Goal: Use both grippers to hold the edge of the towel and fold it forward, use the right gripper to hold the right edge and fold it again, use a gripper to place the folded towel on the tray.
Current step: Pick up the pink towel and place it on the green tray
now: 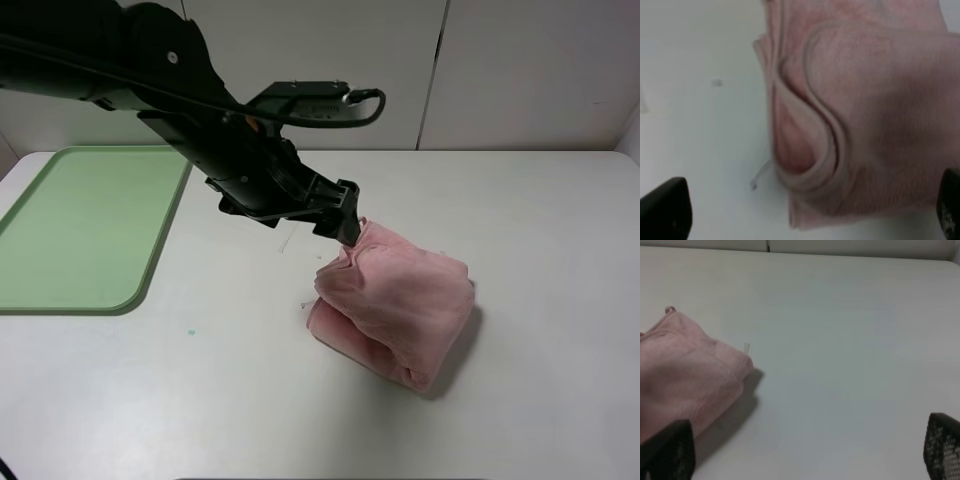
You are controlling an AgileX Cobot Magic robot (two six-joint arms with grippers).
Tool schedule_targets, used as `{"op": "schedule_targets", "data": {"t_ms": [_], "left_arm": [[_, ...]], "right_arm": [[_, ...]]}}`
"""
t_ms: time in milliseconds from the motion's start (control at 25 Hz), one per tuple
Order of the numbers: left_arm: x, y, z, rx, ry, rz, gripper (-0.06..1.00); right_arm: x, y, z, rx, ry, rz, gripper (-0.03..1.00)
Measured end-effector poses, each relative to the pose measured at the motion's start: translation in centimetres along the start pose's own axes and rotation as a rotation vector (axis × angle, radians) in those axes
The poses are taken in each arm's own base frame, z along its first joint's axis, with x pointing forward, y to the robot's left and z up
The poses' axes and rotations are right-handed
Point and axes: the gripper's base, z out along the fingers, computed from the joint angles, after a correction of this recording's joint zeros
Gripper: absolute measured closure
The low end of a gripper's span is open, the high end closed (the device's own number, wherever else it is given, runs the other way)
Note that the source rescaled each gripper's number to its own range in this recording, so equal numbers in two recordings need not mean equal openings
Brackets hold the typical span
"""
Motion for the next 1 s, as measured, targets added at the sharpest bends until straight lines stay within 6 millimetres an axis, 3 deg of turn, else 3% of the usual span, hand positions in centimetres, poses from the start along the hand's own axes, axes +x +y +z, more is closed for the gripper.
{"op": "schedule_targets", "data": {"t_ms": [520, 1000], "left_arm": [[-0.6, -1.2, 7.1, 0.011, 0.105, 0.013, -0.04], [1.2, -0.9, 12.1, -0.003, 0.192, 0.001, -0.04]], "right_arm": [[0.0, 0.0, 0.0, 0.000, 0.000, 0.000, -0.03], [0.0, 0.0, 0.0, 0.000, 0.000, 0.000, -0.03]]}}
